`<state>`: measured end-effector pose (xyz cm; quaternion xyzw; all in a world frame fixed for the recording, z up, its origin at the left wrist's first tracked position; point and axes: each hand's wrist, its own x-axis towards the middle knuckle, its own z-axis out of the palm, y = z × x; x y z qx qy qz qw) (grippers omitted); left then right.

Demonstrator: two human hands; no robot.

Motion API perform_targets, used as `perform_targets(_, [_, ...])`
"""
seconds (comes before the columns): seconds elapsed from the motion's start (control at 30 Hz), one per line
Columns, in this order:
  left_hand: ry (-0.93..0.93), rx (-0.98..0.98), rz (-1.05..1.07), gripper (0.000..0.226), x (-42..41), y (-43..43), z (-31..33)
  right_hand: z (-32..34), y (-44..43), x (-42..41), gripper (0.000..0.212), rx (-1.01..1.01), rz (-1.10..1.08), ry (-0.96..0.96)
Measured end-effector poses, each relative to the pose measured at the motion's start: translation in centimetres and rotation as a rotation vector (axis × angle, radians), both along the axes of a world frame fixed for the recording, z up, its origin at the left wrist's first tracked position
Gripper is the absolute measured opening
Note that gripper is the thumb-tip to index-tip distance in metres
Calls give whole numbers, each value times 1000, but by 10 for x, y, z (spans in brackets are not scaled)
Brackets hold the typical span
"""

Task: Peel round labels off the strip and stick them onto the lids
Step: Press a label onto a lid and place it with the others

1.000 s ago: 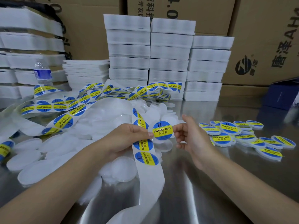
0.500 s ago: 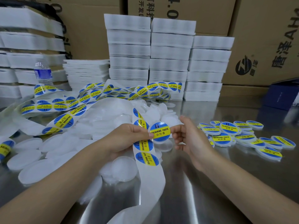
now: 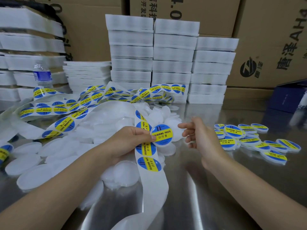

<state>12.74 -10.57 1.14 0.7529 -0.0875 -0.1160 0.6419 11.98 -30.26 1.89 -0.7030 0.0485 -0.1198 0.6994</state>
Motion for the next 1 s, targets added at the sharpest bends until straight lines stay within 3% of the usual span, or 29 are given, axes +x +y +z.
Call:
perform_targets(0.07, [-2, -2, -9, 7, -2, -1, 1, -3, 5, 0, 39, -135, 46, -22])
perform_targets(0.17, [-36, 2, -31, 34, -3, -1, 2, -11, 12, -5, 36, -324, 135, -115])
perform_targets(0.33, [-118, 56, -98, 41, -4, -1, 0, -19, 16, -11, 50, -525, 183, -236])
perform_targets(1.0, [-140, 125, -190, 36, -5, 0, 0, -23, 11, -5, 52, -659, 77, -338])
